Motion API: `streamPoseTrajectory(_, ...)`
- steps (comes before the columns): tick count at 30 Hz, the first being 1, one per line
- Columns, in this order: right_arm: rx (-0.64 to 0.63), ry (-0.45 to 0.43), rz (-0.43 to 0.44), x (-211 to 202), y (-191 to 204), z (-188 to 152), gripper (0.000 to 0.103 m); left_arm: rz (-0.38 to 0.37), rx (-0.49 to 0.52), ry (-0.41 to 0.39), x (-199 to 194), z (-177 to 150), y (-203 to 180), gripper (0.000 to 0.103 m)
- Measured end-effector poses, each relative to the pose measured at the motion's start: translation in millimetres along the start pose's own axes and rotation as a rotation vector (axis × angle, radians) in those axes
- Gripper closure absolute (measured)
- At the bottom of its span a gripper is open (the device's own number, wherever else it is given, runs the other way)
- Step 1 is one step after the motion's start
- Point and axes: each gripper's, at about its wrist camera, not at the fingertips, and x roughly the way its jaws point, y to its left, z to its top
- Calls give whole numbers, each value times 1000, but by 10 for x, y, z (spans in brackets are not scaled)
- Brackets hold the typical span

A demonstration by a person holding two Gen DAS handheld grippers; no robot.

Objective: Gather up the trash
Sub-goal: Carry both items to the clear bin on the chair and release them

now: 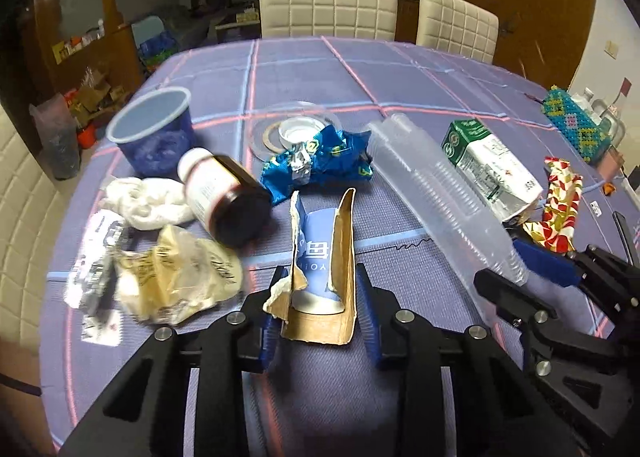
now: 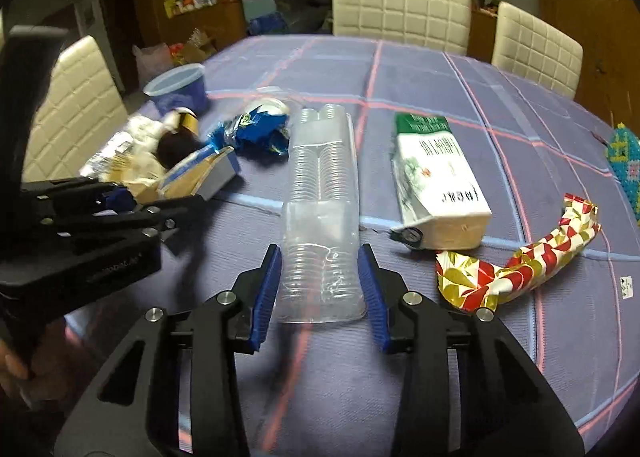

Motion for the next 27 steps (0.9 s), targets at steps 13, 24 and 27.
streamPoseTrajectory(13,-86,-52,12,-160,481,207,62,102,-26,-154,-575,-77,423,70)
streamPoseTrajectory(24,-234,-83,122,-132,1263,405,62,223,-141,-170,-770,-314,1220,70)
streamPoseTrajectory(27,-265,-79,157,-51,1491,471,62,277,-156,-182,-839,-373,1420,70)
